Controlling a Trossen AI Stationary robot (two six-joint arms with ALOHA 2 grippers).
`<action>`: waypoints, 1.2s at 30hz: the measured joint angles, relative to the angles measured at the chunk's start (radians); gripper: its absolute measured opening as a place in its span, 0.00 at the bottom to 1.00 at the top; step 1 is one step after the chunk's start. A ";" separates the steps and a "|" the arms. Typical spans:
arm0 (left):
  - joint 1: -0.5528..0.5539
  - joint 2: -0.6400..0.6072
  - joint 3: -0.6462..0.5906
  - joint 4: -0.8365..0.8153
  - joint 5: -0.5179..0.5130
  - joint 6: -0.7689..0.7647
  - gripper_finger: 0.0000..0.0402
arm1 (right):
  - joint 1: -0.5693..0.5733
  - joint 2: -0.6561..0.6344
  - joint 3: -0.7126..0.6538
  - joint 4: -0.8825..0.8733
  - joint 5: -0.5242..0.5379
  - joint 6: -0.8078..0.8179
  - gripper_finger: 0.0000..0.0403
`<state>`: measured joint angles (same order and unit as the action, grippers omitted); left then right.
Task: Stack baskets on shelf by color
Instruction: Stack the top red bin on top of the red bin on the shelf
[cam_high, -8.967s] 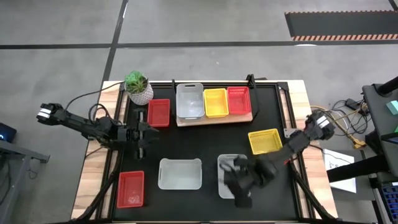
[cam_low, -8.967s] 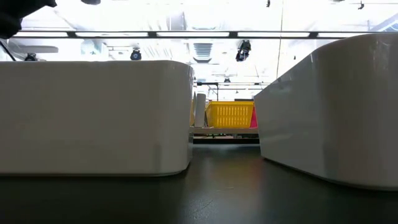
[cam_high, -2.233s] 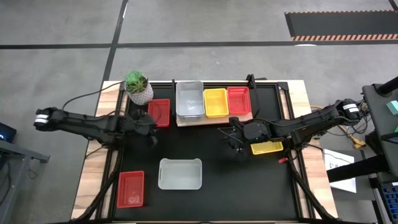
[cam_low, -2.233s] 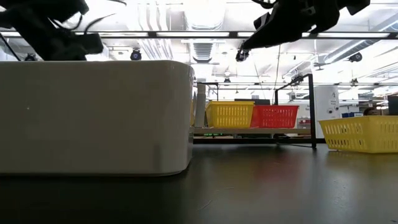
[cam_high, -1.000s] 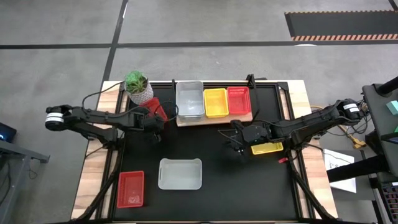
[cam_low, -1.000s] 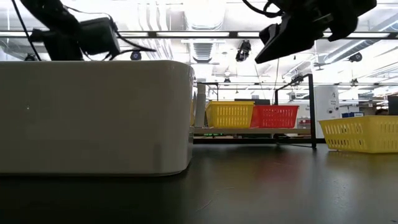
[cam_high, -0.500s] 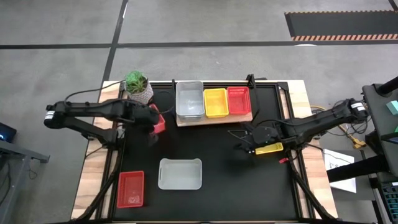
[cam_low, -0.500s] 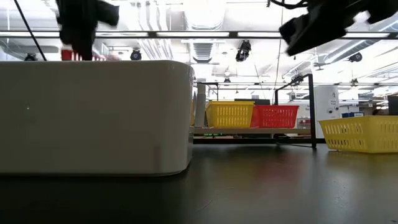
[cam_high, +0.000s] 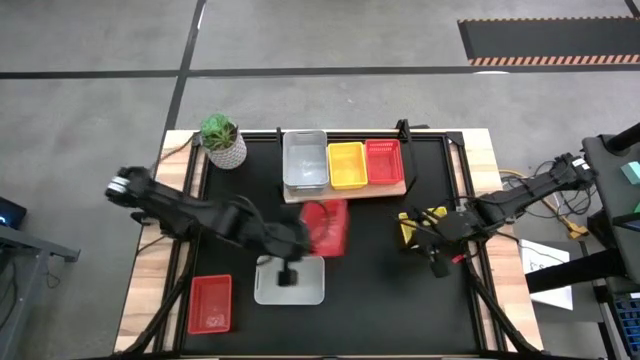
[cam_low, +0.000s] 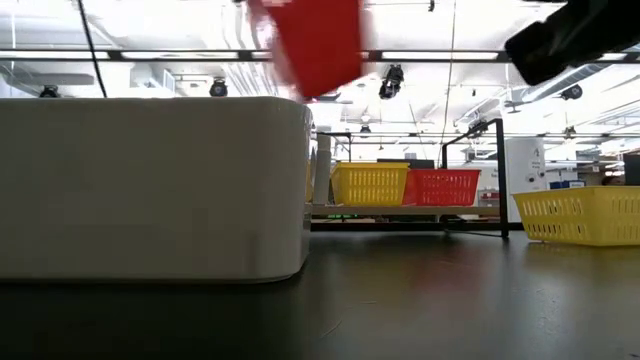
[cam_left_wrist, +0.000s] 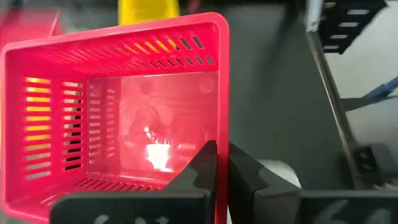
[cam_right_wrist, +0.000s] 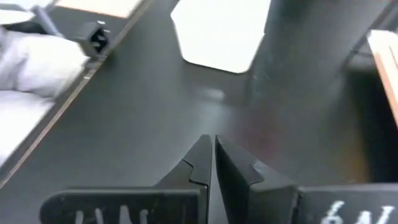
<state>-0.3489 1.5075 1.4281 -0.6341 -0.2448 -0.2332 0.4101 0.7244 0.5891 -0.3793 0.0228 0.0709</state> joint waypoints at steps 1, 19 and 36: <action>0.000 0.036 0.000 0.070 0.000 0.081 0.00 | 0.016 -0.015 -0.005 0.003 -0.001 -0.008 0.03; 0.082 0.478 -0.005 0.476 -0.027 0.213 0.00 | 0.114 -0.136 -0.020 0.069 0.008 -0.048 0.03; 0.138 0.502 -0.012 0.575 -0.015 0.240 0.20 | 0.114 0.164 0.034 0.124 0.188 0.243 0.03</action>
<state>-0.2108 2.0097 1.4162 -0.0589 -0.2600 0.0068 0.5240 0.8887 0.6231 -0.2556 0.2111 0.3134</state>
